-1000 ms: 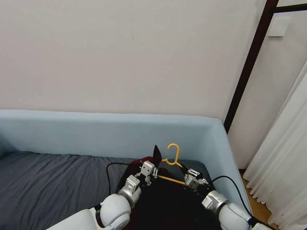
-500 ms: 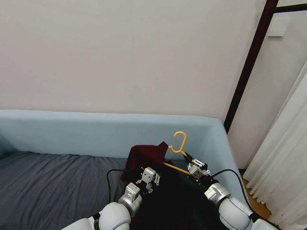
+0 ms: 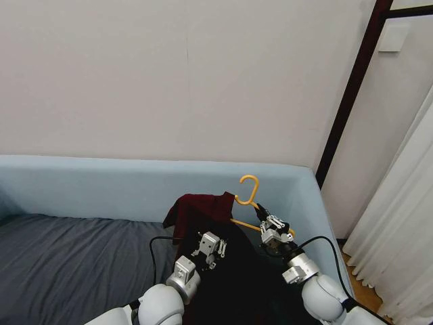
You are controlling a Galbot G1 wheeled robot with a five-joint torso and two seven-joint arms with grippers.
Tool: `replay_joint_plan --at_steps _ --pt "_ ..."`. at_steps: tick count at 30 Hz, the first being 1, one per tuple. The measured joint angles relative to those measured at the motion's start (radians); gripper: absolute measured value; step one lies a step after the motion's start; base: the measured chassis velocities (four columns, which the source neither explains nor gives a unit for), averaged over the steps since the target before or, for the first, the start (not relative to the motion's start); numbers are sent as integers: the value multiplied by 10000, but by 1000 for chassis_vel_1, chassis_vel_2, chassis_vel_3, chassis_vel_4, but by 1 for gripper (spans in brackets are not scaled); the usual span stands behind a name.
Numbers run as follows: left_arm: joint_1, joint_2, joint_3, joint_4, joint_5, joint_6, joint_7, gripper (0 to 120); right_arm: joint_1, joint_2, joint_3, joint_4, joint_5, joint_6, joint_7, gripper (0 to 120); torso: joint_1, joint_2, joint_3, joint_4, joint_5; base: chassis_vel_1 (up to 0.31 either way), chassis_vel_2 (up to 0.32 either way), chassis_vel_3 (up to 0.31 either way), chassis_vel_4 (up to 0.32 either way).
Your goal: Pick up the clothes from the sofa and hang them on the clothes hanger.
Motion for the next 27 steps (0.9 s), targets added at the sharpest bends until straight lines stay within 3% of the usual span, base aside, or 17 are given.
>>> replay_joint_plan --at_steps 9,18,21,27 --pt "56 -23 32 36 22 -4 41 0 29 86 -4 -73 -272 252 130 4 0 0 0 -1 0 0 0 0 0" --pt "209 515 -151 -250 -44 -266 575 36 106 315 52 -226 -587 482 251 4 0 0 0 -1 -1 0 0 0 0" --pt "361 777 -317 -385 -47 -343 796 43 171 313 53 -271 -589 499 252 4 0 0 0 0 0 0 0 0 0" --pt "1083 1704 -1523 -880 32 -1152 1994 68 159 271 52 -310 -550 529 273 4 0 0 0 2 -2 0 0 0 0"
